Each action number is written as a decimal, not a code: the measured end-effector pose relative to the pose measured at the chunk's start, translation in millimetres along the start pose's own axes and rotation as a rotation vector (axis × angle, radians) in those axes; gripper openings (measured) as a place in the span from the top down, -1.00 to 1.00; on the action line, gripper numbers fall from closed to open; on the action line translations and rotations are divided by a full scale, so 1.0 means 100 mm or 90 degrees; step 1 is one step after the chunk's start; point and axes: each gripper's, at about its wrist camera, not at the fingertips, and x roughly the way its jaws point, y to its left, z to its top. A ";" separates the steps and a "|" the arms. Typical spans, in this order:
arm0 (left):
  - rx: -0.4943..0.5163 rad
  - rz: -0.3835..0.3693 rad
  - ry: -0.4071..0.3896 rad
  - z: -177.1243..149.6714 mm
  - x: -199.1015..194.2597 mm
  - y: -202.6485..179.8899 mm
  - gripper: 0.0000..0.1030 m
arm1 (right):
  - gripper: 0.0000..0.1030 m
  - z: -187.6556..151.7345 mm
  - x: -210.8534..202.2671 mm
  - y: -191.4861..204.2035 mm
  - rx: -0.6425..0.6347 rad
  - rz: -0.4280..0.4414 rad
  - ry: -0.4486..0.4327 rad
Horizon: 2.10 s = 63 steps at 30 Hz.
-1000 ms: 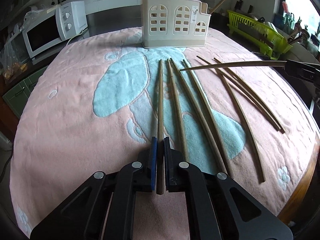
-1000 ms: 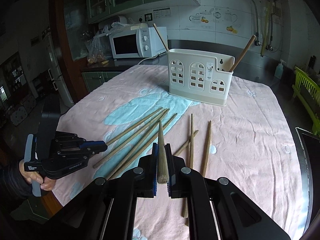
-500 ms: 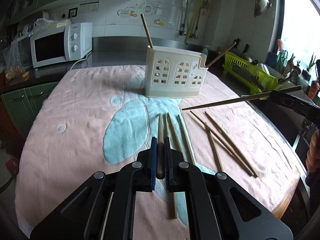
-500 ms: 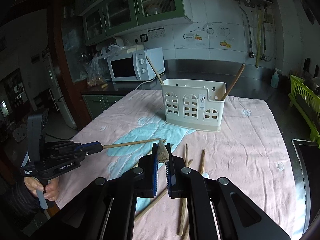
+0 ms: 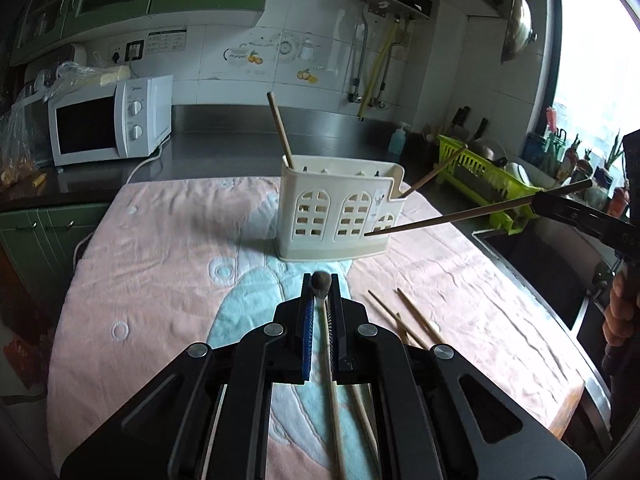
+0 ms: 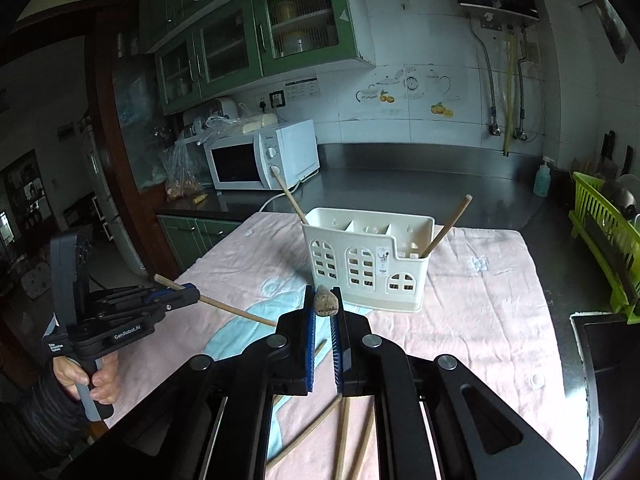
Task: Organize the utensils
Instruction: 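Carry both chopsticks to the white holder and lower them inside, then open both tools to drop the chopsticks into the holder, then move both tools down to the next chopsticks and close the right tool on one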
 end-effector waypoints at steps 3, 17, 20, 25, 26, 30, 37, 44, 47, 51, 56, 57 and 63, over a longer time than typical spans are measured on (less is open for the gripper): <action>0.011 -0.010 -0.017 0.24 -0.03 -0.03 0.91 | 0.87 0.19 -0.04 -0.10 -0.004 -0.015 -0.003; 0.038 -0.019 -0.149 1.48 -0.09 -0.29 0.91 | 0.87 0.86 0.16 -0.50 -0.040 -0.103 0.028; 0.035 -0.006 -0.186 1.72 -0.05 -0.33 0.91 | 0.87 0.93 0.29 -0.56 -0.041 -0.111 0.033; 0.029 0.042 -0.227 1.94 0.19 -0.34 0.91 | 0.87 1.02 0.47 -0.66 -0.030 -0.106 0.033; 0.026 0.047 -0.226 1.96 0.27 -0.32 0.91 | 0.87 1.03 0.50 -0.68 -0.028 -0.105 0.035; 0.008 0.054 -0.206 2.01 0.57 -0.20 0.90 | 0.87 1.04 0.69 -0.72 -0.030 -0.108 0.054; -0.022 0.056 -0.134 1.90 0.98 0.05 0.90 | 0.86 0.93 0.95 -0.75 -0.022 -0.101 0.086; -0.024 0.047 -0.112 1.80 0.99 0.10 0.81 | 0.85 0.86 1.08 -0.79 -0.010 -0.099 0.089; -0.016 0.049 -0.117 1.75 0.89 0.08 0.66 | 0.72 0.86 1.06 -0.79 -0.010 -0.109 0.079; -0.013 0.051 -0.119 1.64 0.67 0.04 0.44 | 0.67 0.85 0.90 -0.77 -0.006 -0.121 0.054; 0.006 0.069 -0.107 1.40 0.35 -0.06 0.28 | 0.67 0.70 0.57 -0.67 -0.008 -0.124 0.028; 0.010 0.074 -0.101 1.34 0.29 -0.07 0.27 | 0.67 0.64 0.51 -0.64 -0.006 -0.120 0.026; 0.025 0.080 -0.068 0.89 -0.04 -0.11 0.23 | 0.67 0.08 0.28 -0.43 -0.002 -0.108 0.042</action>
